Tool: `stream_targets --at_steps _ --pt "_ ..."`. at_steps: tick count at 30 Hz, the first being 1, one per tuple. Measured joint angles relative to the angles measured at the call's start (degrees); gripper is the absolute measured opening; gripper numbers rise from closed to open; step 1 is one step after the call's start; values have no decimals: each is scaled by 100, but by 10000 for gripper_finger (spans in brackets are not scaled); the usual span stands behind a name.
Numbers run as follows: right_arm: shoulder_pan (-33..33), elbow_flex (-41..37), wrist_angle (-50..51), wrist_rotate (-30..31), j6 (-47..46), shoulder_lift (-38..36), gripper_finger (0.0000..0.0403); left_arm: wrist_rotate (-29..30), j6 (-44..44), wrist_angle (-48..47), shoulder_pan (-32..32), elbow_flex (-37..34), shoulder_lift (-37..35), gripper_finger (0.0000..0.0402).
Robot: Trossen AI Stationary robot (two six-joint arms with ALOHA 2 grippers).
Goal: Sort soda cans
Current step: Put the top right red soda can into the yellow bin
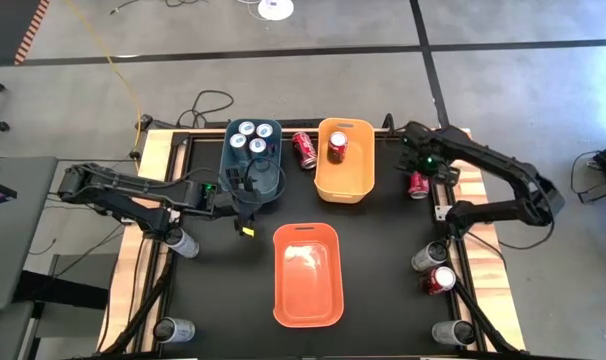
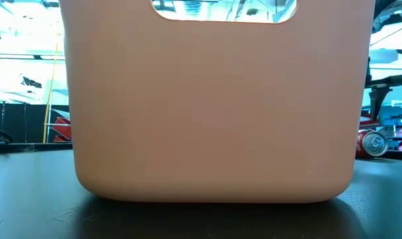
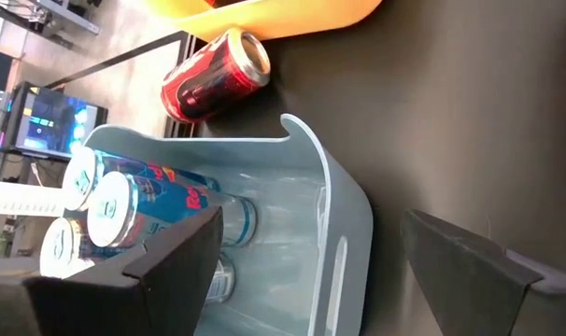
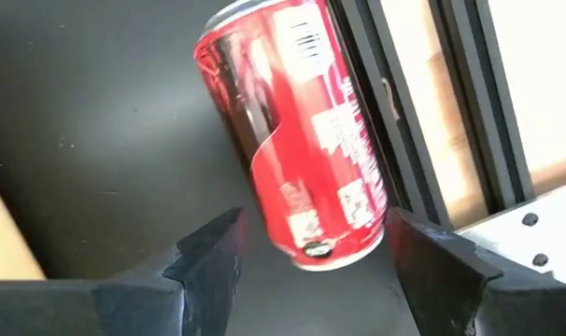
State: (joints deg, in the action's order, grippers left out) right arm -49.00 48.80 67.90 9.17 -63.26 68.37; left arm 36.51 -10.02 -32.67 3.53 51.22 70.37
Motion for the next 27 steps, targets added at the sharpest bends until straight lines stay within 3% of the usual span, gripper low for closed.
stream_targets --at_steps 11,22,27 --pt "-63 -33 -435 -55 962 676 282 0 6 -9 0 0 0 325" --pt "-151 -33 -512 -50 935 1832 391 1 96 -68 0 0 0 325" --pt "20 -37 -950 -179 919 2294 384 2 200 -155 0 0 0 325"
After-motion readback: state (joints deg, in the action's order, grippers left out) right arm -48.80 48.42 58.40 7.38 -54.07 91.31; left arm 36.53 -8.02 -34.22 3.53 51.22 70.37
